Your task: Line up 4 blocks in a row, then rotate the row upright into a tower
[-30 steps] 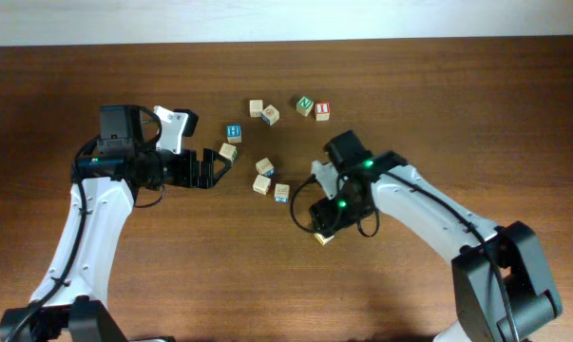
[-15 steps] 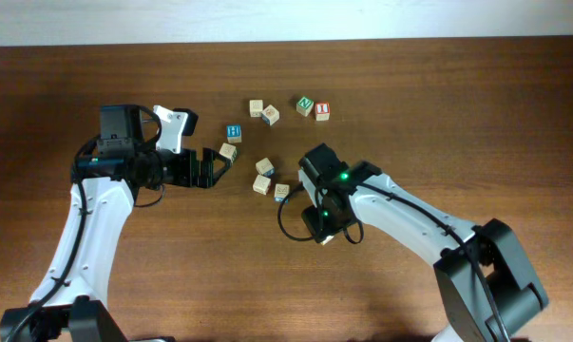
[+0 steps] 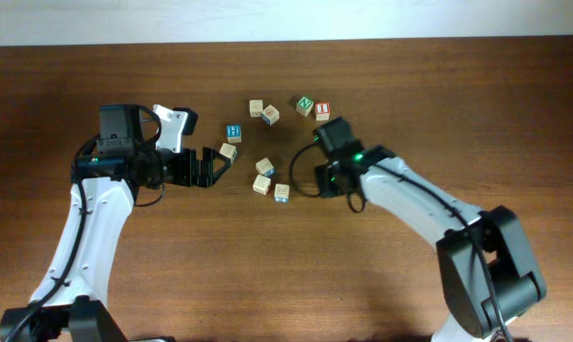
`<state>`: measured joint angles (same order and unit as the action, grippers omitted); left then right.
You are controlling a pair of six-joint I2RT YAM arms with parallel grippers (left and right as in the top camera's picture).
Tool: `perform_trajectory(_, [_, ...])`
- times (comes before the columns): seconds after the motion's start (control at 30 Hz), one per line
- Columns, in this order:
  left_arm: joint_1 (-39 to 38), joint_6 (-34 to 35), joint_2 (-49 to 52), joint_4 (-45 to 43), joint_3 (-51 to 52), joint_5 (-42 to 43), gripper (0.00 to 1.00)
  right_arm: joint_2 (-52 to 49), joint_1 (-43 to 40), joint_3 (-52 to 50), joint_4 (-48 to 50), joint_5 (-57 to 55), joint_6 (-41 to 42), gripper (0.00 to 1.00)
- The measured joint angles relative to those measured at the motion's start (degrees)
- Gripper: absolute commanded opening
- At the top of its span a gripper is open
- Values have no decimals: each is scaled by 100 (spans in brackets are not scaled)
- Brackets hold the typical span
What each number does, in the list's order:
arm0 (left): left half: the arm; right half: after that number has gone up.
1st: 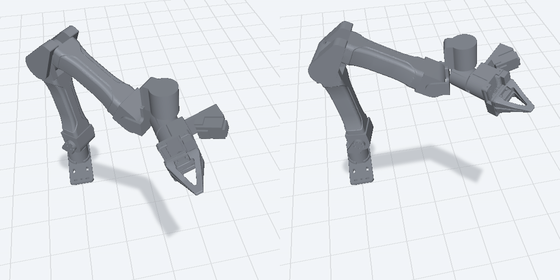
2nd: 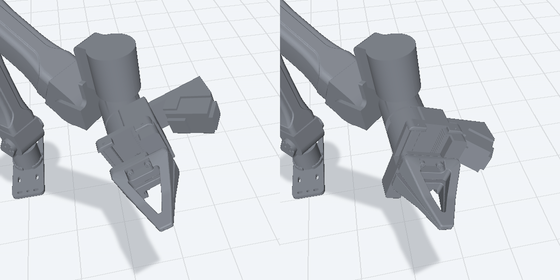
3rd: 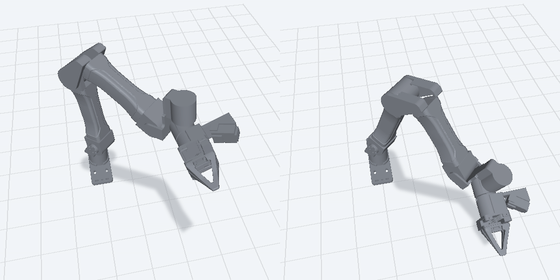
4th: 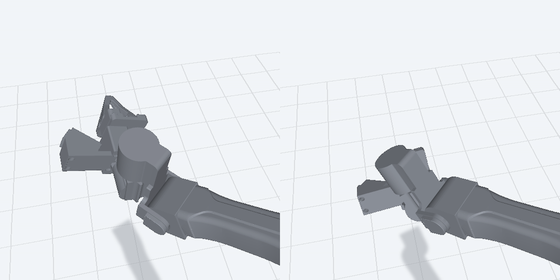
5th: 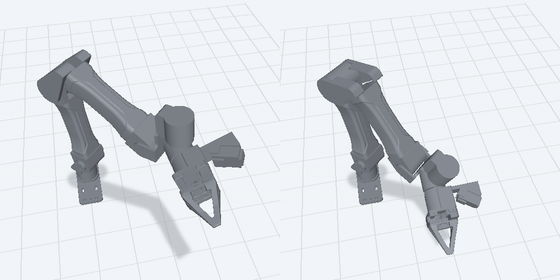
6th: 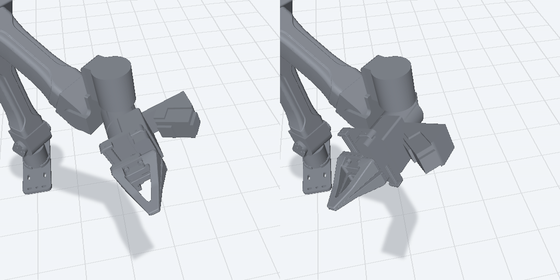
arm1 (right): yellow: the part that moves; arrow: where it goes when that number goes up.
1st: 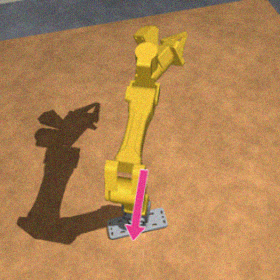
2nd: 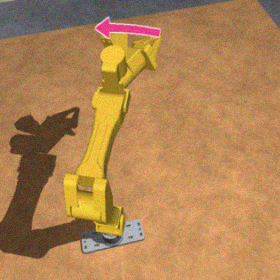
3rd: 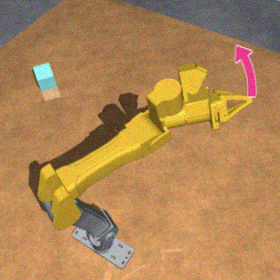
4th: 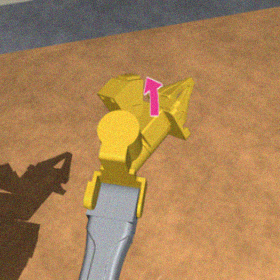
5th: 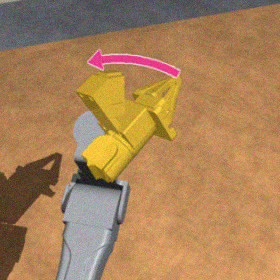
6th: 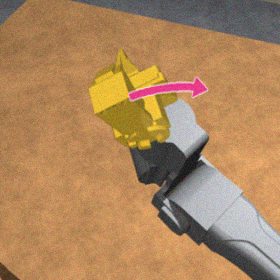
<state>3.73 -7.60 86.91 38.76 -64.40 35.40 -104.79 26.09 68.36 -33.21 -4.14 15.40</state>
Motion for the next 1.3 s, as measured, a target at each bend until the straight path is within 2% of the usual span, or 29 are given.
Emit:
perform_trajectory(0.13, [0, 0, 0, -24, 0, 0, 99, -151, -437, 7, 44, 385, 354, 23])
perform_trajectory(0.17, [0, 0, 0, -24, 0, 0, 99, -269, -442, 7, 31, 431, 468, 26])
perform_trajectory(0.2, [0, 0, 0, -24, 0, 0, 99, -308, -457, 7, 28, 446, 540, 35])
perform_trajectory(0.27, [0, 0, 0, -24, 0, 0, 99, -317, -492, 9, 24, 470, 651, 64])
perform_trajectory(0.3, [0, 0, 0, -24, 0, 0, 99, -317, -507, 7, 22, 487, 678, 67])
perform_trajectory(0.37, [0, 0, 0, -22, 0, 0, 99, -317, -507, 39, -85, 520, 699, 68])
perform_trajectory(0.47, [0, 0, 0, -44, 0, -2, 95, -365, -483, 1003, -920, 780, 715, 64])
perform_trajectory(0.53, [0, 44, 0, -87, 0, -144, 95, -363, -398, 1438, -754, 1075, 885, 63])
perform_trajectory(0.6, [0, 352, 0, -92, 0, -984, 96, -450, 48, 1484, -533, 1224, 1401, 63])
perform_trajectory(0.63, [-4, 684, 0, -90, 0, -1777, 96, -643, 308, 1486, -417, 1224, 1626, 62])
perform_trajectory(0.73, [0, 1025, 0, -20, 0, -2811, 97, -1137, 715, 1486, -179, 1196, 1871, 56])
perform_trajectory(0.8, [0, 1309, 0, 90, 0, -3403, 99, -1285, 789, 1484, -214, 1150, 1934, 49])
perform_trajectory(0.97, [0, 1421, 0, 94, 0, -3635, 100, -1292, 973, 1484, -409, 1067, 1971, 48])
perform_trajectory(1.17, [0, 1434, 0, 136, 0, -3652, 99, -1294, 1110, 1486, -667, 846, 2192, 26])
perform_trajectory(1.3, [0, 1434, 0, 179, 0, -3652, 99, -1292, 1108, 1491, -688, 741, 2212, 20])
